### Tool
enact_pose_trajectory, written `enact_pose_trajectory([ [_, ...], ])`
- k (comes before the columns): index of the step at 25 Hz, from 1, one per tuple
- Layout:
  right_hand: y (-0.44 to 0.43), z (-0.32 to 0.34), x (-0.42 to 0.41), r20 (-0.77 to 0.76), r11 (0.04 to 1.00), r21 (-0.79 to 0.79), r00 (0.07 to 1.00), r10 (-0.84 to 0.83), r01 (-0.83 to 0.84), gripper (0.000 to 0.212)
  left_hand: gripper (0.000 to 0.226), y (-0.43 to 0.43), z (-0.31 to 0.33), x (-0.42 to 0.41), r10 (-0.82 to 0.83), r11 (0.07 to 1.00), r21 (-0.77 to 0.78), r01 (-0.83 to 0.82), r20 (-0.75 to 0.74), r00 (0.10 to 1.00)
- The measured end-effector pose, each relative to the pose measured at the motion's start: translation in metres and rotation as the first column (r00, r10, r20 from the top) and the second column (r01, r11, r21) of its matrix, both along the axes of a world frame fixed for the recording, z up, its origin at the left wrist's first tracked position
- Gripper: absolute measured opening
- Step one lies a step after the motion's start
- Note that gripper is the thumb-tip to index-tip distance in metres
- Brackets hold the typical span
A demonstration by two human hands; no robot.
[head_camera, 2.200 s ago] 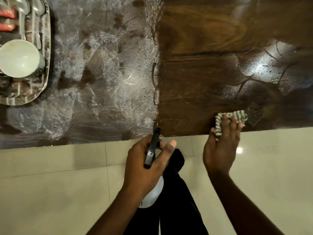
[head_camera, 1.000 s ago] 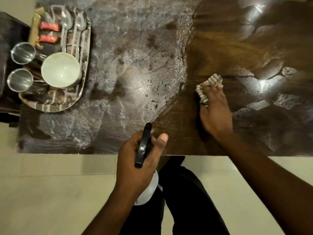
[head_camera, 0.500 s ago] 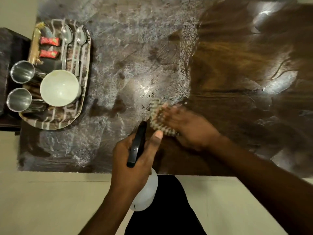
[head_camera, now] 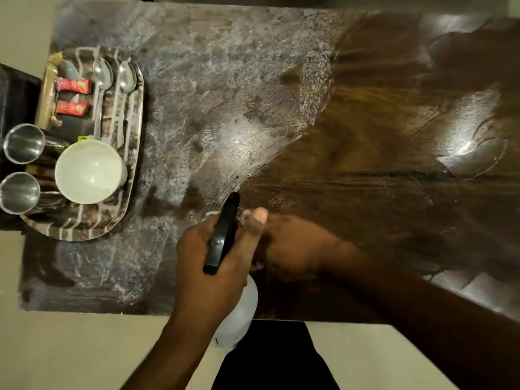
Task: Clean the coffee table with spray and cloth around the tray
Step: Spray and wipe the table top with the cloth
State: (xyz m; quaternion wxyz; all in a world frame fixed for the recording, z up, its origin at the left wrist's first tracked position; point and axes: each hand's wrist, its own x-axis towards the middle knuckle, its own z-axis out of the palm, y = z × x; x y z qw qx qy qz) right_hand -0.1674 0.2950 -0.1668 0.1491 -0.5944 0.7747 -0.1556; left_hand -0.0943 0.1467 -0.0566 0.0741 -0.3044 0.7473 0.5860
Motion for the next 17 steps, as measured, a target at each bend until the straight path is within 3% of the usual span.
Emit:
enact_pose_trajectory([
  [2,0.026,-0.003,-0.048,-0.021,0.993,0.096,0.997,-0.069,0.07,0.071,0.062,0.0,-0.001,-0.007,-0.02,1.0,0.012,0.02,-0.006,1.0],
  [4,0.057,-0.002,-0.097,-0.045,0.903,0.164,0.917,-0.396,0.398,0.079,0.055,0.001,0.001,-0.014,-0.04,0.998,0.047,0.04,-0.013,0.999],
  [6,0.066,-0.002,-0.124,-0.067,0.651,0.102,0.658,-0.75,0.752,0.075,0.046,0.004,0.001,-0.022,-0.059,0.996,0.059,0.061,-0.023,0.998],
  [7,0.054,-0.003,-0.124,-0.07,0.503,0.076,0.508,-0.858,0.861,0.073,0.046,0.007,0.001,-0.026,-0.048,0.997,0.06,0.049,-0.018,0.999],
  [8,0.037,-0.004,-0.118,-0.072,0.409,0.079,0.414,-0.907,0.909,0.073,0.048,0.009,0.001,-0.031,-0.027,0.998,0.058,0.027,-0.008,1.0],
  [9,0.019,-0.007,-0.107,-0.056,0.416,0.101,0.422,-0.905,0.904,0.074,0.052,0.012,0.001,-0.037,-0.007,0.999,0.051,0.007,0.005,1.0],
  [10,0.002,-0.009,-0.092,-0.022,0.535,0.121,0.541,-0.841,0.836,0.074,0.055,0.014,0.002,-0.044,-0.001,0.999,0.039,0.0,0.015,1.0],
  [12,-0.02,-0.013,-0.063,0.092,0.865,0.129,0.863,-0.497,0.484,0.068,0.058,0.015,0.004,-0.058,-0.015,1.0,0.015,0.015,0.019,1.0],
  [13,-0.021,-0.014,-0.057,0.117,0.96,0.121,0.957,-0.266,0.252,0.063,0.058,0.015,0.006,-0.064,-0.01,1.0,0.005,0.01,0.012,1.0],
  [15,-0.003,-0.016,-0.082,0.036,0.994,0.091,0.998,0.06,-0.063,0.059,0.054,0.014,0.005,-0.076,0.005,1.0,-0.011,-0.005,-0.002,1.0],
  [17,0.022,-0.012,-0.126,-0.064,0.99,0.138,0.998,-0.006,0.015,0.07,0.048,0.014,0.003,-0.086,-0.019,1.0,-0.006,0.019,-0.01,1.0],
])
